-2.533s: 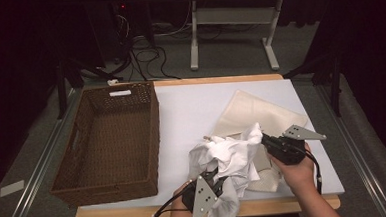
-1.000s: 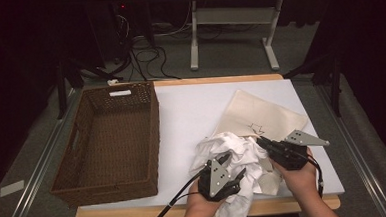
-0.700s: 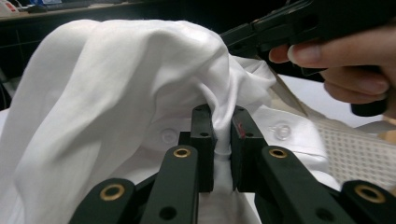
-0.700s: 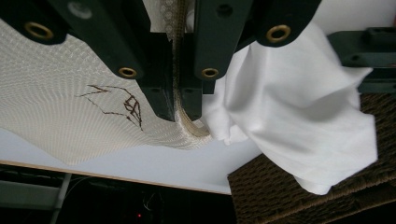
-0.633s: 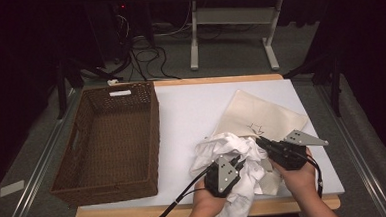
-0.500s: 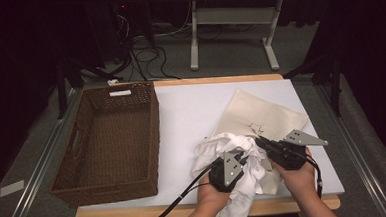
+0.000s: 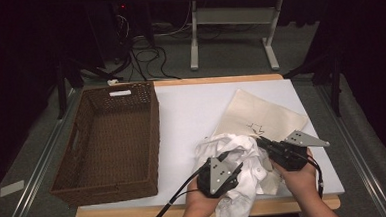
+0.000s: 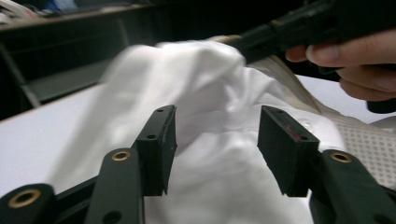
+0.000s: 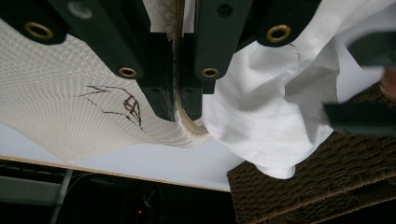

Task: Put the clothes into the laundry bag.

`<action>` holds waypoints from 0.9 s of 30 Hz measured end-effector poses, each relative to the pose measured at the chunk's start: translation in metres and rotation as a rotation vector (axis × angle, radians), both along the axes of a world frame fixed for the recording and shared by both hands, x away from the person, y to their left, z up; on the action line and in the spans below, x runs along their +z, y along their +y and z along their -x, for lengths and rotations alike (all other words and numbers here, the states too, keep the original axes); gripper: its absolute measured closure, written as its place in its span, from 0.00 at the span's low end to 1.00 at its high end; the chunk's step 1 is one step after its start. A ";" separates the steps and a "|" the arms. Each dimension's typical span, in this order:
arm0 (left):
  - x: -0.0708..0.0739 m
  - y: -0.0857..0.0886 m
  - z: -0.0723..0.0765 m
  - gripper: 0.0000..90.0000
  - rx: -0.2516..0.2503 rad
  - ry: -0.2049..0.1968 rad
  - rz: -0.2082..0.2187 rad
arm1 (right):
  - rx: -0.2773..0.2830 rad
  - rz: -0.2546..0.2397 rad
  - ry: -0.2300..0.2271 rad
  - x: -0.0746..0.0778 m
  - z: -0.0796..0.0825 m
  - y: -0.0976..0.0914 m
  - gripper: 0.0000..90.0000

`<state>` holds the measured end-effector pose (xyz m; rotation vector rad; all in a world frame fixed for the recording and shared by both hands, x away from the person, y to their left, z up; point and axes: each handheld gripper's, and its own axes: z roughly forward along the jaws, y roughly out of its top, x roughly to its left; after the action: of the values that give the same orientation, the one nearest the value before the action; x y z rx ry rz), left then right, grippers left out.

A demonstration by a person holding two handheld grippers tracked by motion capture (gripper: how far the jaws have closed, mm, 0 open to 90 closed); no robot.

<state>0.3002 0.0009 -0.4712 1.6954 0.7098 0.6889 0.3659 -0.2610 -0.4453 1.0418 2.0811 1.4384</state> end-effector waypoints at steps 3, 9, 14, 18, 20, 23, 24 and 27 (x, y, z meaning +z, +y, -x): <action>0.004 0.013 -0.012 0.38 0.072 0.017 0.039 | -0.003 -0.001 0.002 0.000 0.000 0.001 0.96; -0.003 -0.008 -0.044 0.36 0.021 0.144 0.046 | -0.007 -0.006 0.006 0.000 -0.001 0.002 0.96; -0.013 -0.037 -0.041 0.89 -0.022 0.146 0.030 | -0.009 -0.012 0.011 0.000 -0.002 0.002 0.97; -0.016 -0.052 -0.043 0.94 -0.036 0.151 0.000 | -0.006 -0.018 0.006 0.002 -0.003 0.002 0.97; -0.018 -0.058 -0.049 0.94 -0.026 0.155 -0.028 | -0.003 -0.021 0.004 0.003 -0.004 0.004 0.97; -0.020 -0.061 -0.059 0.91 -0.001 0.168 -0.048 | 0.008 -0.020 -0.010 0.004 -0.003 0.006 0.97; -0.020 -0.060 -0.062 0.90 0.004 0.177 -0.044 | 0.006 -0.019 -0.008 0.005 -0.002 0.007 0.97; -0.019 -0.055 -0.060 0.81 -0.009 0.173 -0.022 | 0.006 -0.021 -0.009 0.005 -0.002 0.006 0.97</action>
<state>0.3602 -0.0541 -0.4900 1.7920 0.8173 0.5494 0.3677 -0.2554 -0.4405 1.0367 2.0686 1.4681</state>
